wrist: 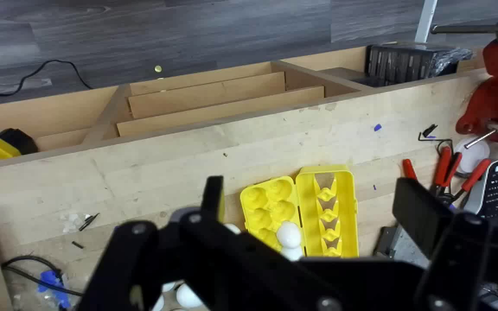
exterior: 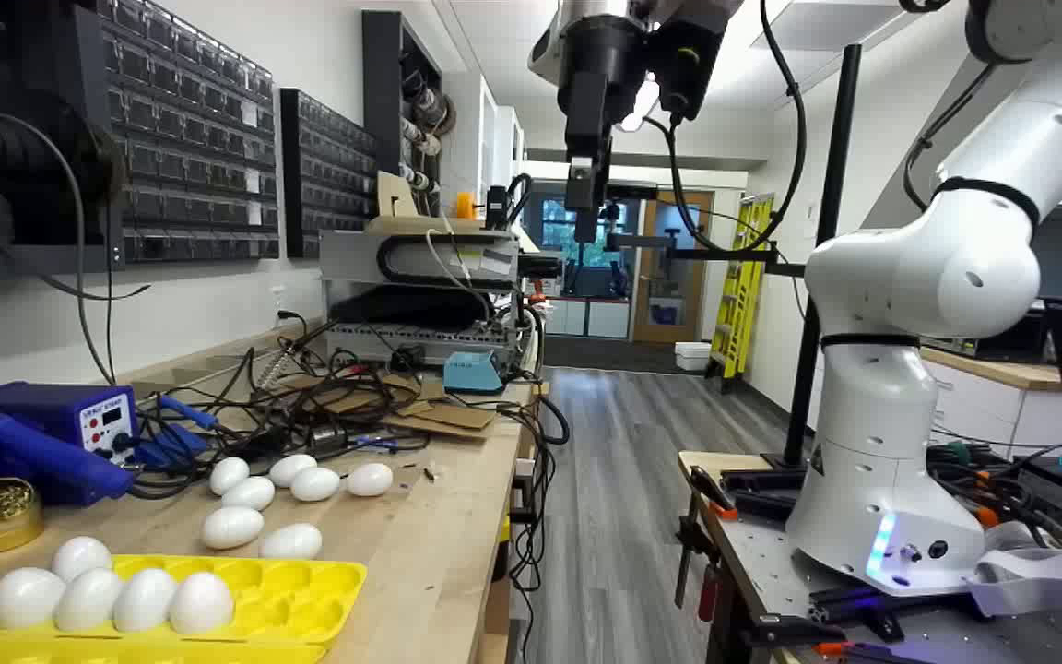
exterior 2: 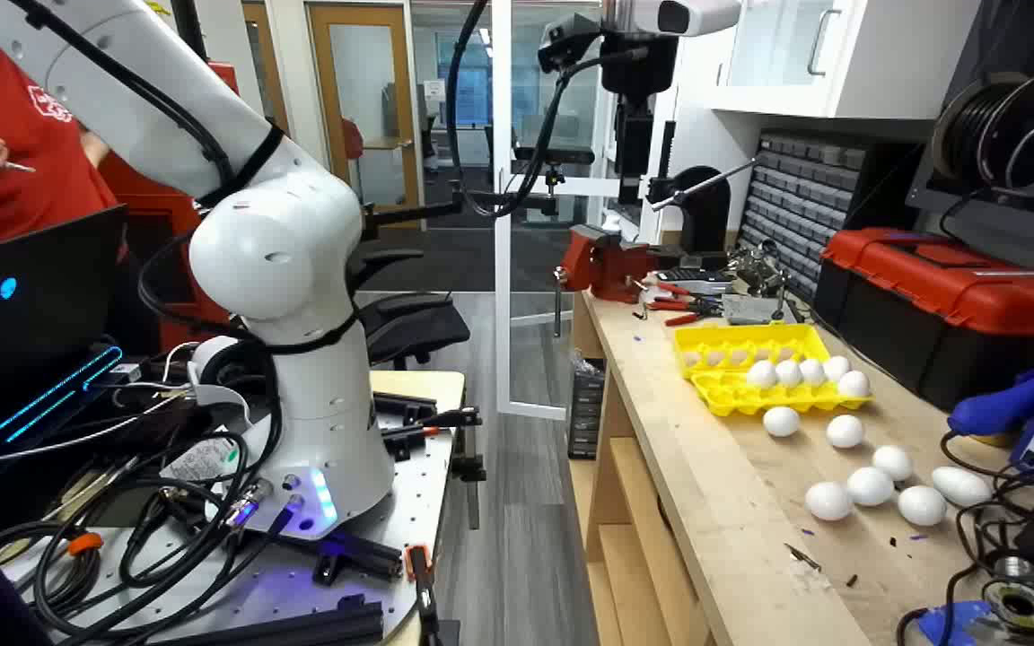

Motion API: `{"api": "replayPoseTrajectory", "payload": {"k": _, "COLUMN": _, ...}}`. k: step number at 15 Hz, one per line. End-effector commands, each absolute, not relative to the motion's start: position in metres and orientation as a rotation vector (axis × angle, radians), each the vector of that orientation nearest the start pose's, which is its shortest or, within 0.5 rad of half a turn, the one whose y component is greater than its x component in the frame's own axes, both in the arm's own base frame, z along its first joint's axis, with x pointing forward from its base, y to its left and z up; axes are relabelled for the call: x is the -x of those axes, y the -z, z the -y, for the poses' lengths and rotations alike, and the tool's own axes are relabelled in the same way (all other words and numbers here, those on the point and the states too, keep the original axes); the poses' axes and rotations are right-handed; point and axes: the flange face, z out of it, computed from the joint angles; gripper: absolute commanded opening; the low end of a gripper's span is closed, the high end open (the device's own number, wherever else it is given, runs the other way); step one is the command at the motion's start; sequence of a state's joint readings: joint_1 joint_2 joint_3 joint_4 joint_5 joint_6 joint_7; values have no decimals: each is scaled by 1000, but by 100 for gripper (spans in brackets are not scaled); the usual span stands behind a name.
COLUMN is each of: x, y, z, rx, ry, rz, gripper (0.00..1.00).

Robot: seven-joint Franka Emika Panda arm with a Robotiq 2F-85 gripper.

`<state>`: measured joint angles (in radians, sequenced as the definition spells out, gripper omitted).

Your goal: Remove one egg from the tray and place it on the counter

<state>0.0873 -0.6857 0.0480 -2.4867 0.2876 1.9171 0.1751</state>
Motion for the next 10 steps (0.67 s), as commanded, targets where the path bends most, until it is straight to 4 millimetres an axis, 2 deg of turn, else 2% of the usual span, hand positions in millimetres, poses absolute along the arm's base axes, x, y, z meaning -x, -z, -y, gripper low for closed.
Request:
{"api": "replayPoseTrajectory", "payload": {"k": 1, "x": -351, "y": -529, "z": -70, "rx": 2874, "ry": 111, "rz": -189, "gripper": 100}}
{"api": "replayPoseTrajectory", "payload": {"k": 7, "x": -351, "y": -529, "z": -70, "rx": 2874, "ry": 111, "rz": -189, "gripper": 100}}
{"api": "replayPoseTrajectory", "payload": {"k": 10, "x": -359, "y": -522, "z": -76, "rx": 2929, "ry": 158, "rz": -168, "gripper": 100}}
